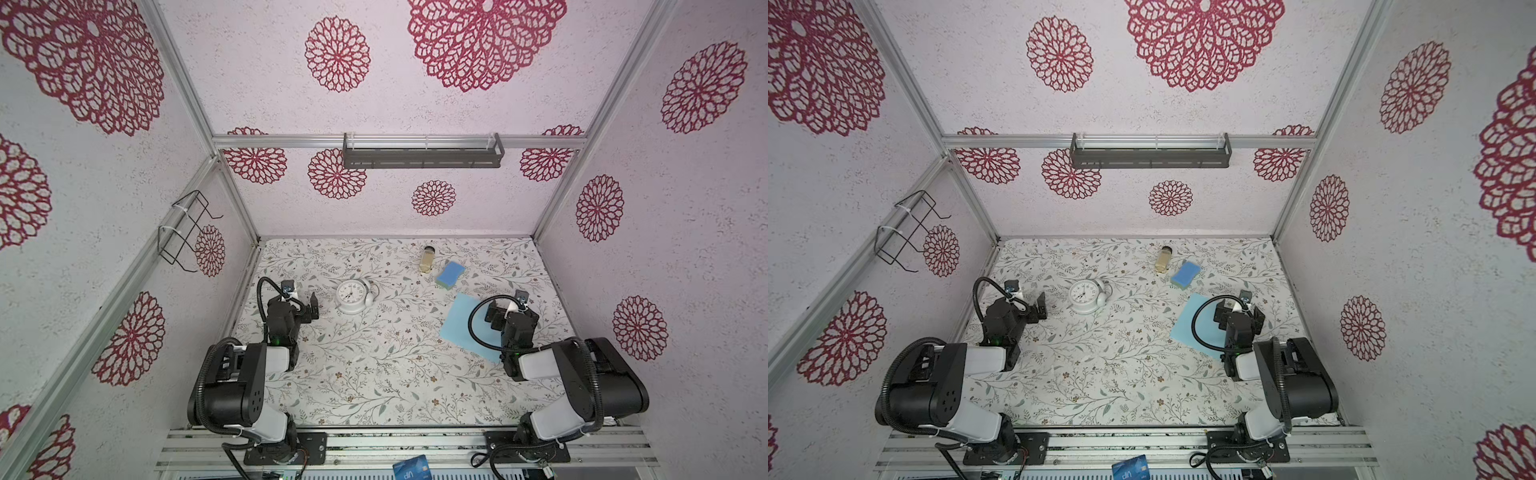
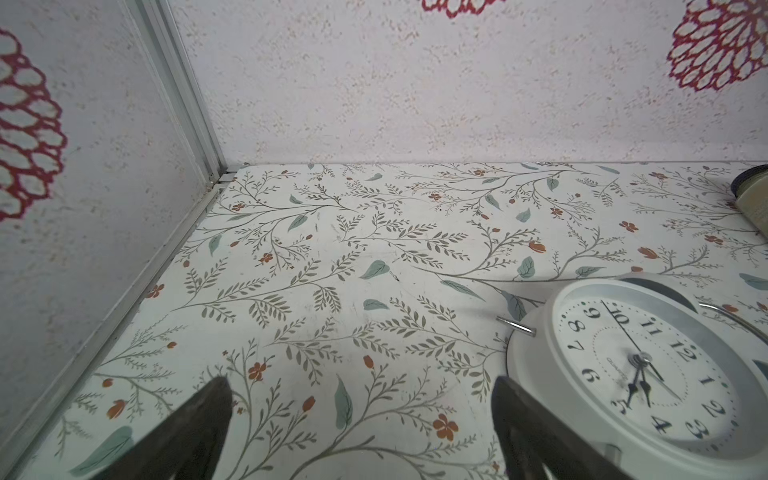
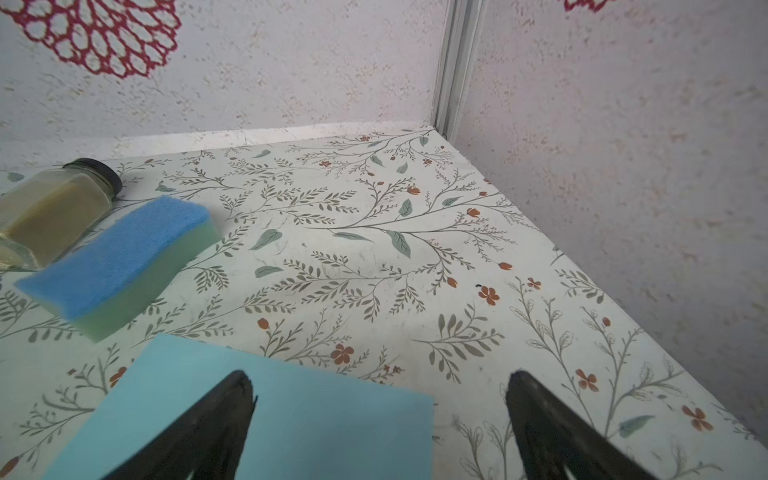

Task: Fold a paper plane with a square sheet of paper (fold left side to right side)

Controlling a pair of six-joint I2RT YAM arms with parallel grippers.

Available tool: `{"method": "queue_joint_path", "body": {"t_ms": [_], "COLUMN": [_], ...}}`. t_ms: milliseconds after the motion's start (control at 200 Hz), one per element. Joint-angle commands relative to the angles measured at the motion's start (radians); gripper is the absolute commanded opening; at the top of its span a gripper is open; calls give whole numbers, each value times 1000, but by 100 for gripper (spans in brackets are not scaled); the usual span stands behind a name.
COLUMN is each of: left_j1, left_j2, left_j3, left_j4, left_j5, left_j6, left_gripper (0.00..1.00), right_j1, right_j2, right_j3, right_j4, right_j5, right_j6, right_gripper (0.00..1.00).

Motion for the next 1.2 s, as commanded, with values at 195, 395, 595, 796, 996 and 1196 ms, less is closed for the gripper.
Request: {"method": "queue_joint_path", "body": {"t_ms": [195,395,595,796,996,1196], "left_j1": [-2,-2,-2,-2,-4,-4], "left_j2": [-10,-8,-8,3,1,-6], "left_j3": [1,0,0,15,15,7], "left_j4": [38,40,41,23,23,31], "left_j5": [2,3,1,0,-3,-6], "left_j6": [8,7,9,11,11,12], "left_gripper": [99,99,99,99,99,99], "right_j1": [4,5,5,2,2,1], "right_j2": [-11,-10,-9,-7,-5,-25], "right_j3": [1,0,4,9,12,-7], "right_j4": [45,46,42,33,29,51], "right_j5": [10,10,10,6,4,23], "right_j6": [-14,-14,-12,-9,-9,-6], "right_gripper": [99,99,99,98,98,99]}}
